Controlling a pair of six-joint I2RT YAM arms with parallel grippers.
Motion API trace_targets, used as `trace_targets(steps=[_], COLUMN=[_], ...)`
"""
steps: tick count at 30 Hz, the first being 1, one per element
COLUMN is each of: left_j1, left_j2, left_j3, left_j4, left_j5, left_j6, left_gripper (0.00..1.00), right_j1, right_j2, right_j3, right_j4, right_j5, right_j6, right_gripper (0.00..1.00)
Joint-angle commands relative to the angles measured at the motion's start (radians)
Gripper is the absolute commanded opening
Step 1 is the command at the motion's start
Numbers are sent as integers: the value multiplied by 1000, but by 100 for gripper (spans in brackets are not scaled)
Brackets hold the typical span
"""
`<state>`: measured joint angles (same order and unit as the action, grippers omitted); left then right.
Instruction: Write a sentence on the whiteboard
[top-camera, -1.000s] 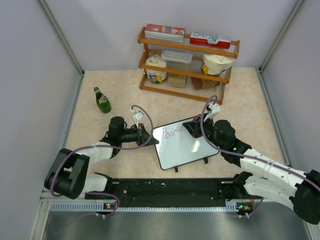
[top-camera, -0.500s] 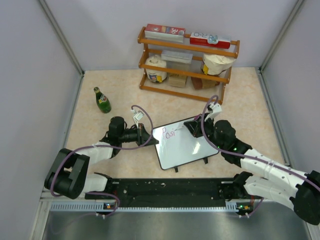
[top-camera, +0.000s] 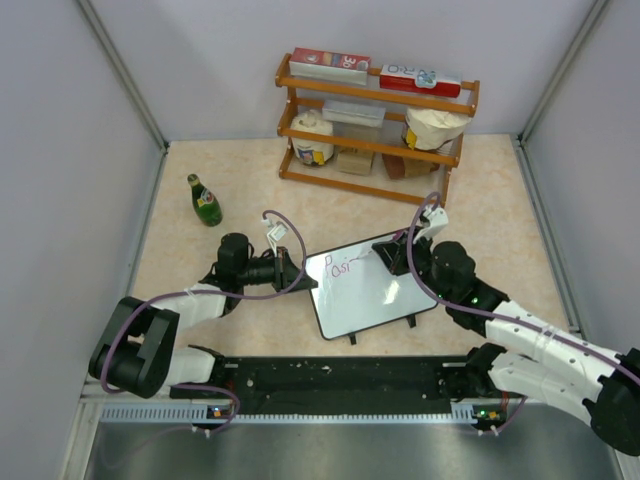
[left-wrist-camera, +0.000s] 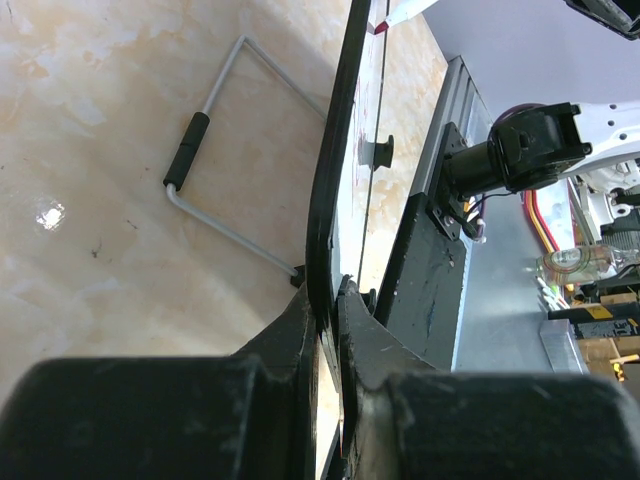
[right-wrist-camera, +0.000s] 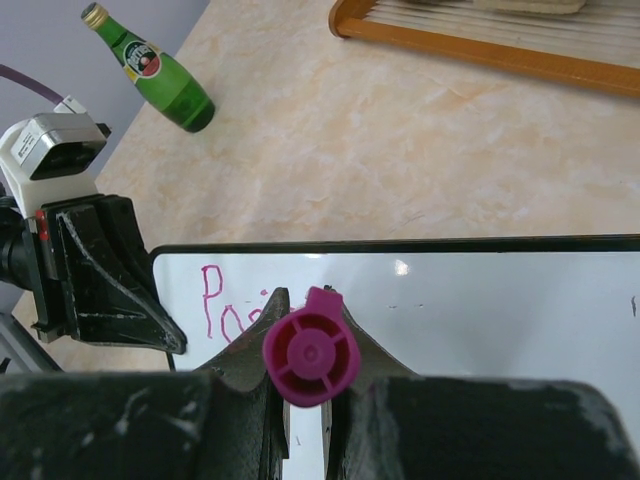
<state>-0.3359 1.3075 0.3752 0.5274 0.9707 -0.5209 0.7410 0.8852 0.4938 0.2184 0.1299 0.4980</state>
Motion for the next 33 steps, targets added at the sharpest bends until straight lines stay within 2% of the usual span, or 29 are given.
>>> trace_targets(steps=[1,18,33], left_j1=[-5,-5,-5], left_j2=[21,18,15], left_j3=[1,1,1], left_j4=[-20,-18,-21], left_j5=[-64,-64,-66], left_j6=[90,90,91], left_gripper=[0,0,0], right_j1=[-9,-8,-8], right_j2=[-20,50,8], right_j3=[38,71,2], right_j4=[56,84,35], right_j5=[-12,-24,-27], right_j6=[-7,2,7], right_gripper=[0,0,0])
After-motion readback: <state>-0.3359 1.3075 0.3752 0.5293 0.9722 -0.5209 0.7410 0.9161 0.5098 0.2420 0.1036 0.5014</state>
